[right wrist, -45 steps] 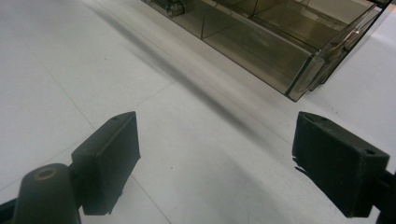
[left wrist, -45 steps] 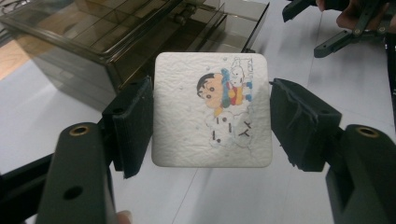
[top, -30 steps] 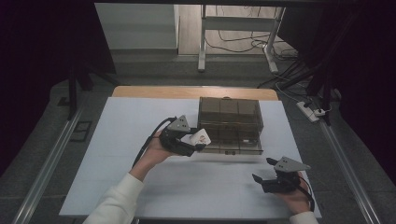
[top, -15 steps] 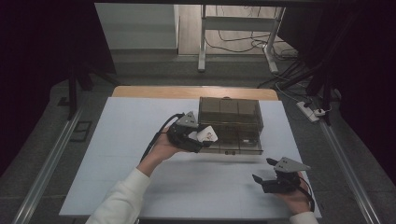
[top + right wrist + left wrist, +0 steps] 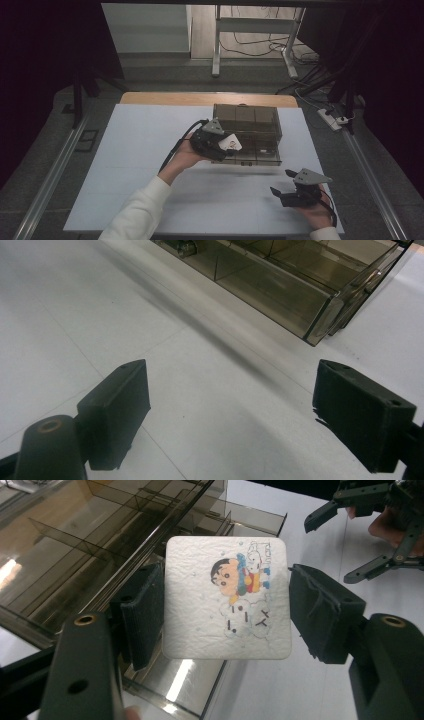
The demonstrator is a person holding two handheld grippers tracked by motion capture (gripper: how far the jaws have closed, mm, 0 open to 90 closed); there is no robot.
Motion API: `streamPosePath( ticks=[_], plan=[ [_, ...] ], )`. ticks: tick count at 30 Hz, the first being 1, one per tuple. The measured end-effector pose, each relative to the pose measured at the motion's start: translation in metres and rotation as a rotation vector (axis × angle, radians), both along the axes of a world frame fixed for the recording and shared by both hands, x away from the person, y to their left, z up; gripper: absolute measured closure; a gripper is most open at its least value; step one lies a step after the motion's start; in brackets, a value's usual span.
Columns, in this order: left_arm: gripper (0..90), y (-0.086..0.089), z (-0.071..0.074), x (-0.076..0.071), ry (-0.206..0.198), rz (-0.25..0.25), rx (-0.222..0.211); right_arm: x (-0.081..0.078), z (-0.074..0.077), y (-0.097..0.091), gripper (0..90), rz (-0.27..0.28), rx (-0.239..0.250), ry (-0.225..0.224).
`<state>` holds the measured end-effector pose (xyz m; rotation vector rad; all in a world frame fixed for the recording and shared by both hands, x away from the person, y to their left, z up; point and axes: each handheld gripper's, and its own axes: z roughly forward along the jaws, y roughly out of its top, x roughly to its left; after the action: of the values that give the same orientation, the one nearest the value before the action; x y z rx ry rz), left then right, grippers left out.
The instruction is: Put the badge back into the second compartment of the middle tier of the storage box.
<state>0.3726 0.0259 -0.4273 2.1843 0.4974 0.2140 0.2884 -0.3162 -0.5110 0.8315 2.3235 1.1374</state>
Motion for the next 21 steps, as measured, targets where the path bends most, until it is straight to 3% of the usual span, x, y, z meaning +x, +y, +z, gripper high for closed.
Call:
streamPosePath(
  ticks=[21],
  plan=[
    [33.1,-0.035,-0.016,0.014,0.038,-0.02,0.051,0.0,0.0,0.0,15.1,0.009,-0.002,0.003]
  ],
)
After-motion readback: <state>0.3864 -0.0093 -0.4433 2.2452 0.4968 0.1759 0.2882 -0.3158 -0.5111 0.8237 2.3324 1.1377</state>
